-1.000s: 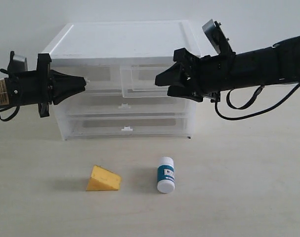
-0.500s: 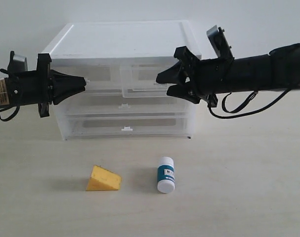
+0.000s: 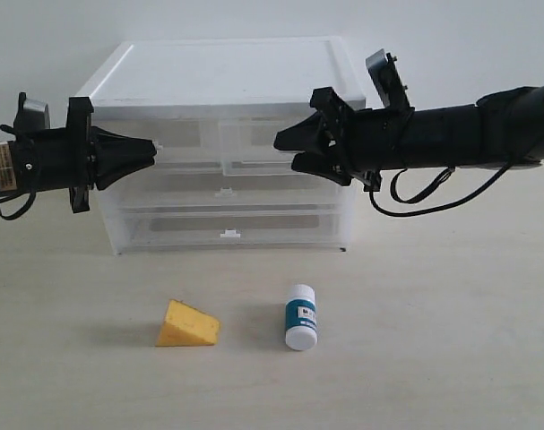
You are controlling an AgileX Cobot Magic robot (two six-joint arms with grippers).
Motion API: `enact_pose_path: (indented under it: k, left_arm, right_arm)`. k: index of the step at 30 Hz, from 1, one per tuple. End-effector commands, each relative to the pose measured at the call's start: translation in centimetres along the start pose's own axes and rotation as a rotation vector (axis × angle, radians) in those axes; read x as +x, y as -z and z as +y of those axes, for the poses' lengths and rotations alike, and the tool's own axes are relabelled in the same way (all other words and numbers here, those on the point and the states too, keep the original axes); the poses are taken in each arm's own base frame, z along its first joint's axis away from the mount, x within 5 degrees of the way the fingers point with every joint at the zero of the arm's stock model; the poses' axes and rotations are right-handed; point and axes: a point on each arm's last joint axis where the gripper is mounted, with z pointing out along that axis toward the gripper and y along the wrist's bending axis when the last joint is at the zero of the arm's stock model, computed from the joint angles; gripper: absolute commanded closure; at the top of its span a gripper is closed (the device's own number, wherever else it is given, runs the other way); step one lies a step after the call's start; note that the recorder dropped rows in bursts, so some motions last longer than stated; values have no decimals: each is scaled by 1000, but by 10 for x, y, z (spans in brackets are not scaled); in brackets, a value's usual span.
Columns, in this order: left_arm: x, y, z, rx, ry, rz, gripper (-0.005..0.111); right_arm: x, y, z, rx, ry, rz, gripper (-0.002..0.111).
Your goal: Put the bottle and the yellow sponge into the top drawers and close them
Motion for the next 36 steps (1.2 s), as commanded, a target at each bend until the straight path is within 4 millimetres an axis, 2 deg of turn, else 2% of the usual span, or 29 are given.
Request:
enact_pose_path:
  k: [1, 4, 5, 7, 10, 19, 26, 30, 32, 34, 36]
  left_arm:
    - [-2, -2, 4, -51, -22, -18, 103]
    - [-2, -2, 4, -51, -22, -18, 103]
    - [-2, -2, 4, -51, -22, -18, 103]
    - [-2, -2, 4, -51, -22, -18, 103]
    - [-2, -2, 4, -51, -22, -18, 103]
    - [-2, -2, 4, -49, -21, -16, 103]
    - [-2, -2, 4, -49, -19, -16, 103]
    - [-2, -2, 4, -47, -19, -15, 103]
    - [-2, -2, 4, -47, -19, -15, 103]
    - [-1, -2, 4, -49, -20, -13, 103]
    - [-2, -2, 4, -50, -20, -14, 103]
  right_arm:
    - [-3, -1, -1, 9, 1, -14, 65]
    - [0, -4, -7, 12, -18, -2, 66]
    - [1, -6, -10, 13, -24, 4, 70]
    - [3, -8, -14, 15, -19, 11, 83]
    - [4, -8, -15, 12, 1, 14, 108]
    - [9, -7, -3, -113, 29, 72, 108]
    - [27, -3, -15, -89, 22, 102, 108]
    - [26, 6, -16, -89, 72, 89, 108]
    - [19, 12, -14, -63, 87, 59, 108]
    - [15, 17, -11, -45, 109, 37, 103]
    - [12, 20, -6, -38, 138, 22, 92]
